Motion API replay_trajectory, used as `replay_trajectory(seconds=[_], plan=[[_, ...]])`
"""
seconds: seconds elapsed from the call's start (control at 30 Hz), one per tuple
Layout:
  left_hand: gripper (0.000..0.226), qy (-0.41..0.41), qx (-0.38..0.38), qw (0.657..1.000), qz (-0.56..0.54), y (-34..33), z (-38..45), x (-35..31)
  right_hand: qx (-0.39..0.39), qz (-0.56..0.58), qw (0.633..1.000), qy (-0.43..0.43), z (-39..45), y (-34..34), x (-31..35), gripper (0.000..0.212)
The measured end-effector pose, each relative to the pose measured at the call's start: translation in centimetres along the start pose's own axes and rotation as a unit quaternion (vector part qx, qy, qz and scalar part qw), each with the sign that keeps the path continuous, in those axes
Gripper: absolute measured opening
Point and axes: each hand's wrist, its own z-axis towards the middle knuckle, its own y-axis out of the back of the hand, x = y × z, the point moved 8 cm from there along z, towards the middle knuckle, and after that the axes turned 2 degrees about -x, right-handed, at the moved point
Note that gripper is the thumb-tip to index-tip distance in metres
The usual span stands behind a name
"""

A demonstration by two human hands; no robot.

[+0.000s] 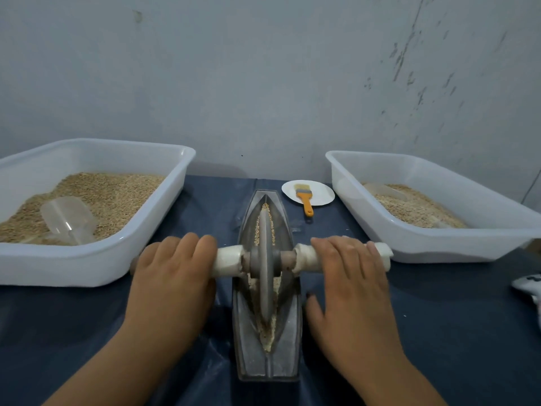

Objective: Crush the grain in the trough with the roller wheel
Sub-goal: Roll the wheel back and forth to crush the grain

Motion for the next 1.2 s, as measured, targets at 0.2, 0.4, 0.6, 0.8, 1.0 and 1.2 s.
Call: replay_trajectory(seconds=[0.2,0.4,0.6,0.8,1.0,1.2], plan=[[0.026,-0.028,-0.052,0.998,0.006,1.5,-1.4,-0.4,-0.071,0.053,0.996,0.013,-1.8,0.5,-0.3,0.085],[0.028,0.019,0.059,0.998,0.000,-1.3,1.6,0.2,0.014,-0.021,1.000,0.014,1.9,-0.9,0.1,0.073],[0.023,-0.027,-0.039,0.999,-0.007,1.3,-1.0,-0.9,-0.085,0.054,0.995,-0.014,-1.3,-0.3,-0.5,0.070],[0.024,-0.047,-0.032,0.998,0.008,0.7,0.9,-1.4,-0.024,0.030,0.999,-0.011,-1.1,-1.5,-1.9,0.078],[0.024,-0.042,0.023,0.998,0.030,-0.6,3.0,-1.3,0.034,0.002,0.999,0.002,1.0,-2.0,-1.8,0.080],[0.021,-0.074,-0.041,0.996,0.001,1.8,-0.3,-1.6,-0.050,0.048,0.998,0.009,-2.7,-0.4,-1.9,0.089]])
